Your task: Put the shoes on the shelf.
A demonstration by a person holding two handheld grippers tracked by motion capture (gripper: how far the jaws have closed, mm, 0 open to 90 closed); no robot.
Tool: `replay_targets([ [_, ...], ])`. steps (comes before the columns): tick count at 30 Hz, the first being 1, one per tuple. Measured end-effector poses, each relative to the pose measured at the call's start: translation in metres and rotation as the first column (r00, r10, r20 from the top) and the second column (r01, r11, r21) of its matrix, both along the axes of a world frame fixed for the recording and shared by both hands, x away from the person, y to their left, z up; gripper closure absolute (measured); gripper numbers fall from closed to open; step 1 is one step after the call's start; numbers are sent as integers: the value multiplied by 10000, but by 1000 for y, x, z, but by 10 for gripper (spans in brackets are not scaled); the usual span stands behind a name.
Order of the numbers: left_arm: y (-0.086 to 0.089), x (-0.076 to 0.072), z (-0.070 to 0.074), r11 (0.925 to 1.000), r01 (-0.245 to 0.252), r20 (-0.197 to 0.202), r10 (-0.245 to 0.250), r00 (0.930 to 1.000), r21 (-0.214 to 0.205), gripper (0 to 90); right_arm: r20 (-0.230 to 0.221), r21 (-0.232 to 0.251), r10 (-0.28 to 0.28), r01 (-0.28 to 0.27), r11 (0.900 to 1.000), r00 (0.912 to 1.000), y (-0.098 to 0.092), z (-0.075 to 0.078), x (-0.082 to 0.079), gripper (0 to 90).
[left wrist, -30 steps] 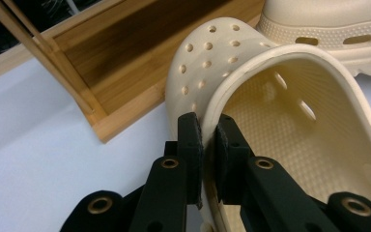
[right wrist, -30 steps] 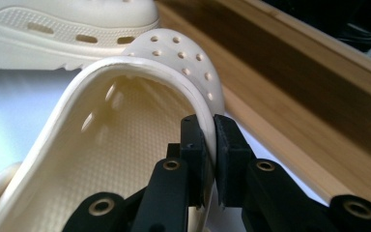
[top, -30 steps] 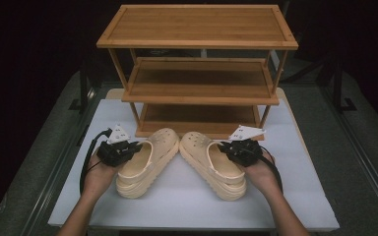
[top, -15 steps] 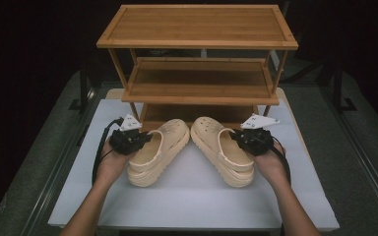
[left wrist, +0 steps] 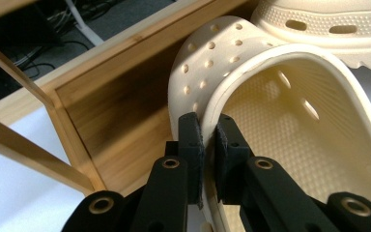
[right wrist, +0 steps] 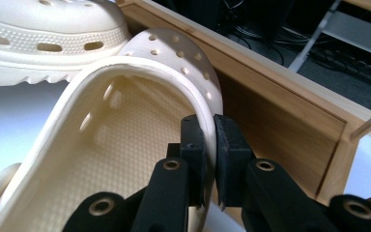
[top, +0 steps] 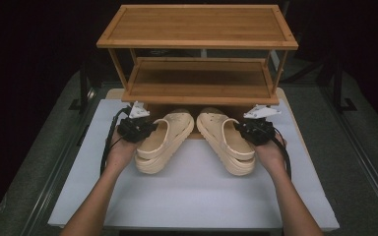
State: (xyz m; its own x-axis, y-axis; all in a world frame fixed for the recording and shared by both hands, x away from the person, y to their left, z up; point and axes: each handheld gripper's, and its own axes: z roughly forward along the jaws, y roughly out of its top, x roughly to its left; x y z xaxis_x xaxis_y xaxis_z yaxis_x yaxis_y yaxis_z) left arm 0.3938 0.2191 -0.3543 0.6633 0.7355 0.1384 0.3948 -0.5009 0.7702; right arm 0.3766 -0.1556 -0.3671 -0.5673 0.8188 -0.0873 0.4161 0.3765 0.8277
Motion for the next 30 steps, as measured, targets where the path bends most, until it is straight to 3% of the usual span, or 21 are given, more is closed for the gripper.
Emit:
replay_targets([
  [10,-20,23,-5,9988,-475,267,471,9985,155,833,59,63,-774,774,9970,9970,2,-10,23,834],
  [15,-35,32,-12,9962,-733,490,710,9963,470,833,149,59,-1024,1023,9947,9946,5,-12,32,834],
  [30,-52,44,-27,9914,-1280,701,1258,9896,284,834,427,-177,-1610,1619,9867,9860,11,-25,43,833],
])
